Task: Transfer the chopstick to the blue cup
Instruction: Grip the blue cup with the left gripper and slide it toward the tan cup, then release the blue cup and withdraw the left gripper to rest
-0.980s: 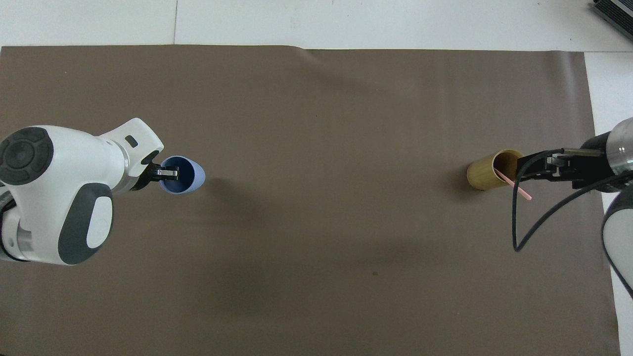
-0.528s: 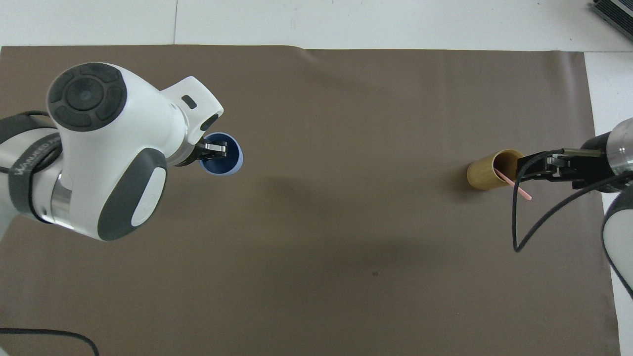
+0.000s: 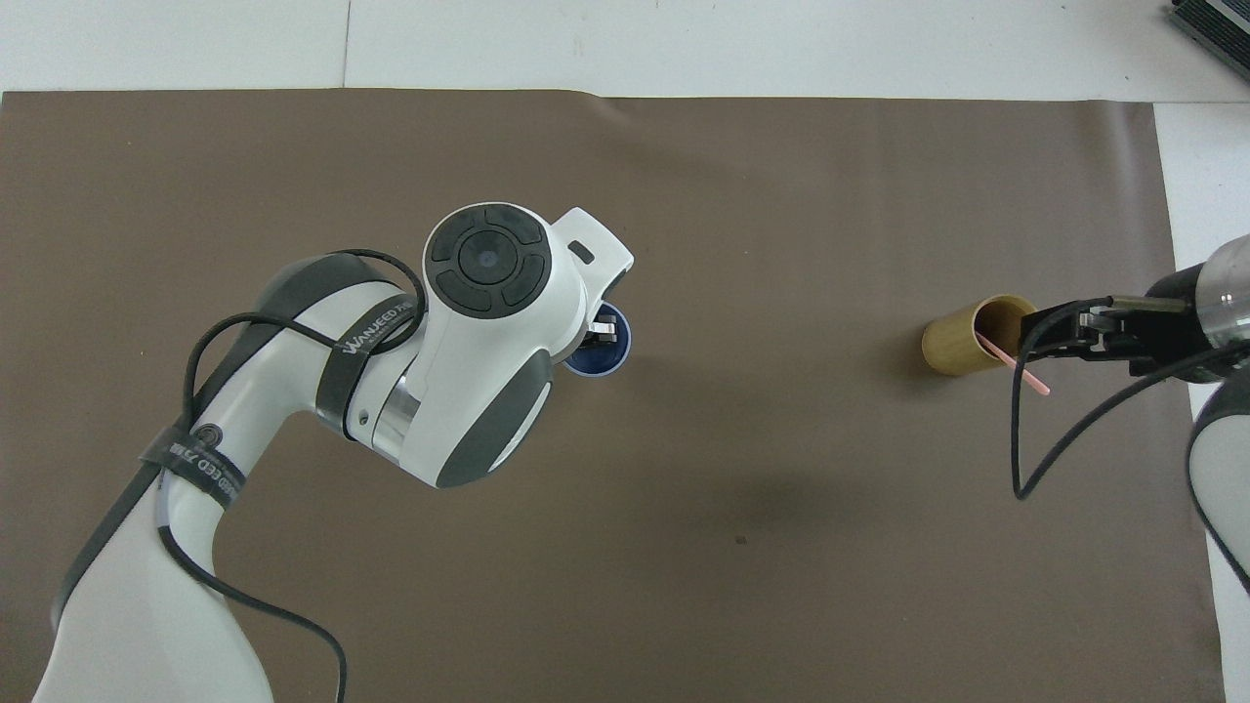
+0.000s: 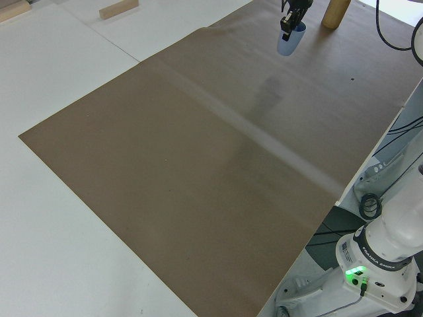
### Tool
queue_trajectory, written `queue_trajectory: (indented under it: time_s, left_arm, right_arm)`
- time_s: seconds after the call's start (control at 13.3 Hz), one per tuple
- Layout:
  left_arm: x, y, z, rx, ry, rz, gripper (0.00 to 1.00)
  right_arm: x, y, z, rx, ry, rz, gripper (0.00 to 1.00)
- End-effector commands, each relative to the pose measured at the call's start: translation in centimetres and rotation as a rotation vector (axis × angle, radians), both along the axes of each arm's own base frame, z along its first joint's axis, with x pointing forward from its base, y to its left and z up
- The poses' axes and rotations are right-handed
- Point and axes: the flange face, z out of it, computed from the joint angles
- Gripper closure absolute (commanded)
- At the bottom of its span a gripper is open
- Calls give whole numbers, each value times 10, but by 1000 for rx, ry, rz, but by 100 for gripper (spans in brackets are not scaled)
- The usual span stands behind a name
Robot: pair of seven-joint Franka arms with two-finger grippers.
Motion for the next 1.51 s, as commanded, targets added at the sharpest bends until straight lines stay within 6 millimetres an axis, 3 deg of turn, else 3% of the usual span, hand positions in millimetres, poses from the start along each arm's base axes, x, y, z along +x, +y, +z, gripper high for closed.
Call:
queue_trajectory:
  time_s: [0.0, 0.15, 0.3, 0.45, 0.68, 0.75, 0.83, 0.9, 1.13, 1.43]
  left_arm:
    - [-10, -41, -19, -44, -4, 39, 100]
    - [-15, -55, -25, -56, -18, 47, 100]
    - [-40, -86, -58, -20, 17, 15, 100]
    - [-41, -90, -71, -10, 30, 18, 100]
    - [-42, -91, -71, -22, 27, 33, 100]
    - [-42, -92, -70, -29, 26, 57, 94]
    - [-41, -93, -70, -43, 17, 74, 60]
    - [-39, -93, -70, -47, 10, 75, 1]
    - [-34, -80, -56, -32, 11, 84, 0]
    - [4, -3, 2, -10, 7, 141, 0]
  right_arm:
    - [-9, -5, 1, -3, -13, 21, 0]
    - [-9, -5, 1, -3, -13, 21, 0]
    - [-9, -5, 1, -4, -13, 21, 0]
    - [-8, -6, 0, -2, -13, 21, 0]
    - [-9, -6, 1, -3, -15, 21, 0]
    - [-9, -6, 0, -3, -13, 21, 0]
    - [-9, -7, -1, -4, -12, 20, 0]
    - [-9, -7, -1, -4, -10, 20, 0]
    - [-12, -6, -2, -3, -10, 20, 0]
    - [-27, -5, -18, -12, -67, 65, 0]
